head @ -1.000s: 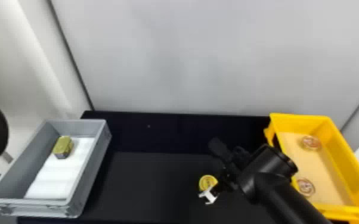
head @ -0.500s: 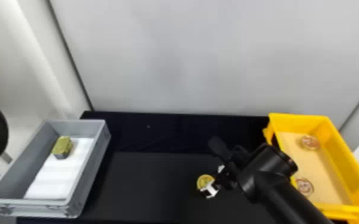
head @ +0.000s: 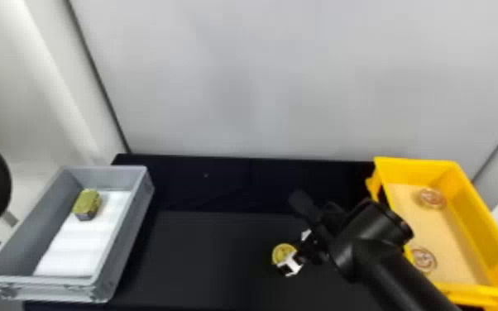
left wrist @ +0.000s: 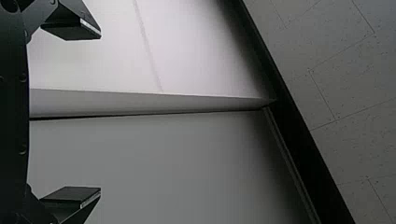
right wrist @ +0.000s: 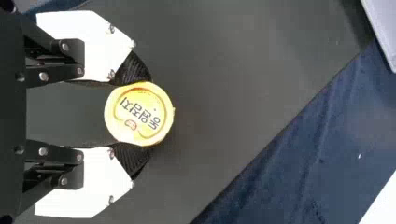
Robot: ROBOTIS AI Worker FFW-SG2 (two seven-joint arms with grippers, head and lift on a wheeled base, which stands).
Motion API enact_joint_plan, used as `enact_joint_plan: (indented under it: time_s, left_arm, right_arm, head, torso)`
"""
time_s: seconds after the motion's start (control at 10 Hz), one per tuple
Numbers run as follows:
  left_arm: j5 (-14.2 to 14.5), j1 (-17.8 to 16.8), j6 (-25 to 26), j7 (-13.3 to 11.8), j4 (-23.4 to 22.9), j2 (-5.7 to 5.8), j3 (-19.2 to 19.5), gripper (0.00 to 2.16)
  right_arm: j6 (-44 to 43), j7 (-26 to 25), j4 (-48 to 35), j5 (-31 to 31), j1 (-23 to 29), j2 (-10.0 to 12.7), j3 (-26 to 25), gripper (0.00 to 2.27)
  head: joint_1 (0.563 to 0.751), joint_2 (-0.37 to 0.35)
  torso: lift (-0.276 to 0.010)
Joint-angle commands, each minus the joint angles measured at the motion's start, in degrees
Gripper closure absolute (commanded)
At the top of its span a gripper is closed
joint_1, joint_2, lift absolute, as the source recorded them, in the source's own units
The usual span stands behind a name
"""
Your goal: Pick up the round yellow can and place it in the yellow rectangular box
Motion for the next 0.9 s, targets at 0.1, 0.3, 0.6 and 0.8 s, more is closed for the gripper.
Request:
enact_joint_plan:
  time_s: [0.1,0.3,0.6,0.8]
  left_arm:
    - [-0.07,0.17,0.43,0.0,-0.21,-0.04,0.31,0.1]
    - [-0.16,0.08,0.96,0.0,-0.47,0.14,0.4,0.1]
    - [-0.25,0.08,1.31,-0.09,-0.56,0.31,0.31,0.1]
    - [-0.25,0.08,1.49,-0.18,-0.56,0.49,0.31,0.1]
  right_arm:
    - [5.91,2.84,-12.24,5.07,3.39,-1.61,-4.62,0.73]
    - [8.46,3.89,-20.59,9.47,4.44,-2.13,-8.49,0.73]
    - [11.01,2.75,-32.19,12.9,4.35,-3.1,-13.94,0.73]
    - [12.86,1.87,-37.38,14.83,2.95,-3.8,-16.4,0.73]
  head:
    - [0.694,0.055]
    - [0.694,0.055]
    - [0.694,0.055]
    - [0.694,0.055]
  torso:
    - [-0.003]
    - [-0.003]
    - [-0.003]
    - [-0.003]
